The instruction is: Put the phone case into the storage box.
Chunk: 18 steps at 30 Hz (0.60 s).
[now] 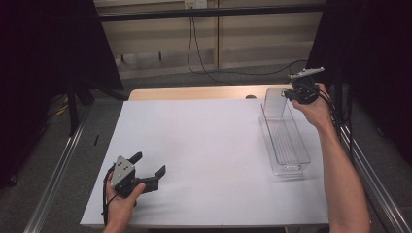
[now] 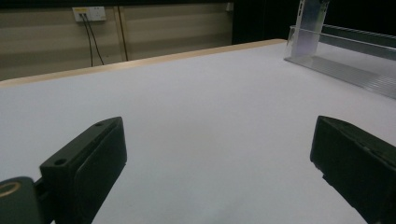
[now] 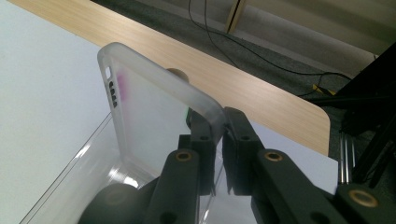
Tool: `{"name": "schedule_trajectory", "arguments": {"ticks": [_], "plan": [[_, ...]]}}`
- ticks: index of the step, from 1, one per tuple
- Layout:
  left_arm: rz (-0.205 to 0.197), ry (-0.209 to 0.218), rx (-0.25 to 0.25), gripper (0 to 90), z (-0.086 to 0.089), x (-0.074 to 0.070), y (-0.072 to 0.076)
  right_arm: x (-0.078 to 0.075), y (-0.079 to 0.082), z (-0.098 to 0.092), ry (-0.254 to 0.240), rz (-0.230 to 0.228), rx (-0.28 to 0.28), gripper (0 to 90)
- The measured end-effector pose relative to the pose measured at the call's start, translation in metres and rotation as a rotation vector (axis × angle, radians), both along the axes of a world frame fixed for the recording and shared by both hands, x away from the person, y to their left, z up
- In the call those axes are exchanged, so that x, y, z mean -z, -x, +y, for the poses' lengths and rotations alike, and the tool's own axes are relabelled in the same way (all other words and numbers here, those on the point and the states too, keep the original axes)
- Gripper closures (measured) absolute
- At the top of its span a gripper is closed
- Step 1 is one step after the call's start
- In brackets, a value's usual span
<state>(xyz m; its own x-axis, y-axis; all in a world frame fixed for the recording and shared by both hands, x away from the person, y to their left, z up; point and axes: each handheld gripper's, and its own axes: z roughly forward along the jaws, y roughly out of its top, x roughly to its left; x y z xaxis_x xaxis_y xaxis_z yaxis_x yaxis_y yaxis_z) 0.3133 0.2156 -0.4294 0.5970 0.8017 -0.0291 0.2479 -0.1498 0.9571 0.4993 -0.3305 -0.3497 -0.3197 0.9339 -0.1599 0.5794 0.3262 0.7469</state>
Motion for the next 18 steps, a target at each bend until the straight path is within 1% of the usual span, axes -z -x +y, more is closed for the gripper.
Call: {"name": "schedule_trajectory", "arguments": {"ticks": [2, 6, 8, 9, 14, 18], "plan": [[0.004, 0.008, -0.002, 3.7, -0.0012, 0.0004, 0.0002, 0.0006, -0.0015, -0.0010, -0.007, -0.002, 0.002, 83.5], [0.005, 0.009, -0.001, 3.8, -0.0009, 0.0006, 0.0001, 0.0021, -0.0035, -0.0047, -0.029, -0.001, 0.007, 83.4], [0.006, 0.008, -0.004, 3.8, -0.0009, 0.0008, -0.0002, 0.0021, -0.0038, -0.0059, -0.038, 0.001, 0.006, 83.4], [0.003, 0.000, -0.001, 3.8, -0.0005, 0.0006, -0.0005, 0.0021, -0.0039, -0.0061, -0.041, 0.002, 0.005, 83.3], [0.005, 0.000, 0.005, 3.8, -0.0017, 0.0009, -0.0005, 0.0025, -0.0061, -0.0091, -0.062, 0.007, 0.000, 83.2], [0.004, -0.002, 0.003, 3.8, -0.0012, 0.0010, -0.0008, 0.0032, -0.0079, -0.0088, -0.068, 0.001, 0.005, 83.2]]}}
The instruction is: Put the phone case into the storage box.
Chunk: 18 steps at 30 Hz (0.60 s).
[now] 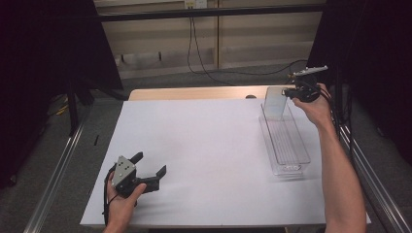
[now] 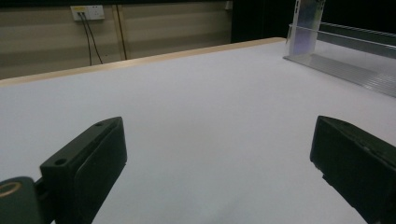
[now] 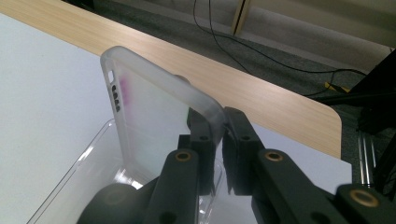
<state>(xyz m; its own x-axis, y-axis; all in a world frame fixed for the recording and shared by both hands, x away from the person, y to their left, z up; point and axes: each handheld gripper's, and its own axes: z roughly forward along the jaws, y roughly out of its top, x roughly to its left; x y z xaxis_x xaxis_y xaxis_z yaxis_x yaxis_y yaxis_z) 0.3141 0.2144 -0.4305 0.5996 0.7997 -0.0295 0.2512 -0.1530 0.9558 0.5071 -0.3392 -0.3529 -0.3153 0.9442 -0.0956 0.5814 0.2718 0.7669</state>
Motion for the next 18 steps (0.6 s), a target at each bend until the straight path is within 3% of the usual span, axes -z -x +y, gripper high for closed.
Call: {"name": "schedule_trajectory", "arguments": {"ticks": [18], "plan": [[-0.001, -0.001, -0.005, 3.8, 0.0012, 0.0001, -0.0003, -0.0008, -0.0082, -0.0010, 0.002, 0.013, -0.005, 82.7]]}}
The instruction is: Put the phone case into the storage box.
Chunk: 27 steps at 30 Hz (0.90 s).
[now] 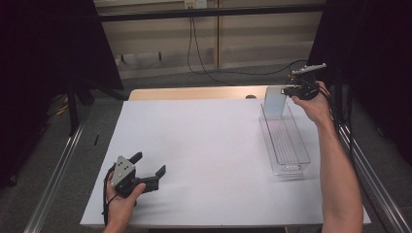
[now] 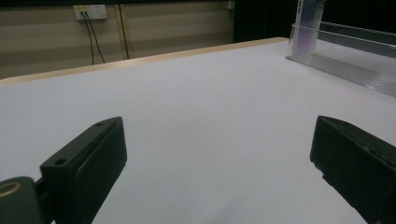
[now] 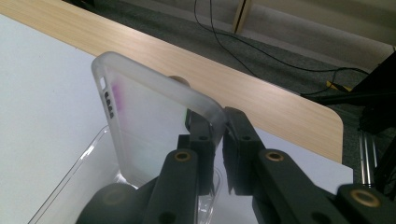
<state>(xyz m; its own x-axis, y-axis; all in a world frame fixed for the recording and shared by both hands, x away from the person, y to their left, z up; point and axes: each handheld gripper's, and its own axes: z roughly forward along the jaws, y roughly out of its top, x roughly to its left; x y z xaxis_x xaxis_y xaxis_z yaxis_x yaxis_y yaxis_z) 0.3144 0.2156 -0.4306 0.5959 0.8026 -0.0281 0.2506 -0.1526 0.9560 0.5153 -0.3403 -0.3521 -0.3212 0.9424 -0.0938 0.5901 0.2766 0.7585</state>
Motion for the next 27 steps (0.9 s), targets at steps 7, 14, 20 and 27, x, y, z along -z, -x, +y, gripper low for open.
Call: {"name": "schedule_trajectory", "arguments": {"ticks": [7, 14, 20, 27], "plan": [[0.002, 0.002, 0.000, 3.8, -0.0006, 0.0001, 0.0003, -0.0001, -0.0006, -0.0011, -0.016, 0.004, -0.001, 82.7], [0.001, 0.002, 0.000, 3.8, -0.0008, 0.0001, 0.0003, 0.0008, -0.0003, -0.0018, -0.020, 0.008, 0.001, 80.3], [0.003, 0.003, -0.002, 3.9, 0.0000, 0.0002, 0.0000, 0.0008, -0.0003, -0.0023, -0.029, 0.007, 0.003, 77.6], [0.001, 0.002, 0.000, 3.9, -0.0004, 0.0001, 0.0004, 0.0014, -0.0001, -0.0024, -0.036, 0.008, 0.003, 72.7]]}}
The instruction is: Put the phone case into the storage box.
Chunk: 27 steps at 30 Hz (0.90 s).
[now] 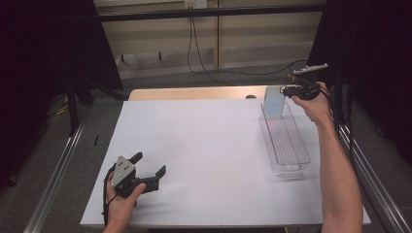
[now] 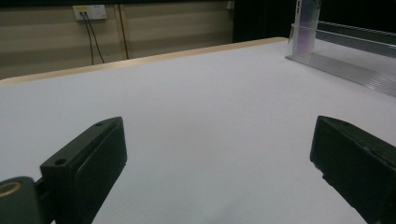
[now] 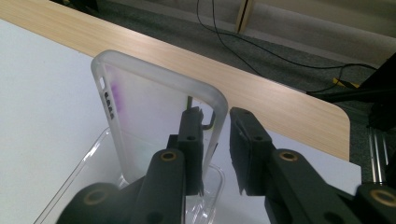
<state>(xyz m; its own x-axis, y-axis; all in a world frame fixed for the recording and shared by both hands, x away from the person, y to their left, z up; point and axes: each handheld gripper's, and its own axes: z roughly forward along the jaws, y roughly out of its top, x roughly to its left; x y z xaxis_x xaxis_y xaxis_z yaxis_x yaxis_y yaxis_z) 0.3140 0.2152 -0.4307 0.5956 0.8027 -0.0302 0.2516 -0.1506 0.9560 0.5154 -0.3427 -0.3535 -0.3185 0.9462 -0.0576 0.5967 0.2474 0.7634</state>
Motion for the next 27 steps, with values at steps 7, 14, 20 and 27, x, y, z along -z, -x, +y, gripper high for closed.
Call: {"name": "schedule_trajectory", "arguments": {"ticks": [7, 14, 20, 27], "plan": [[-0.001, 0.003, -0.002, 3.8, 0.0003, 0.0000, 0.0000, -0.0007, 0.0010, -0.0010, -0.013, 0.001, 0.005, 62.3], [0.001, 0.000, -0.003, 3.8, 0.0004, -0.0005, 0.0006, -0.0002, 0.0037, -0.0030, -0.022, 0.004, 0.015, 54.7], [0.002, 0.006, -0.002, 3.8, 0.0002, -0.0006, 0.0009, 0.0012, 0.0053, -0.0053, -0.033, 0.005, 0.023, 44.7], [-0.004, -0.006, 0.001, 3.9, 0.0012, -0.0012, 0.0003, -0.0002, 0.0078, -0.0067, -0.051, 0.001, 0.038, 34.1]]}}
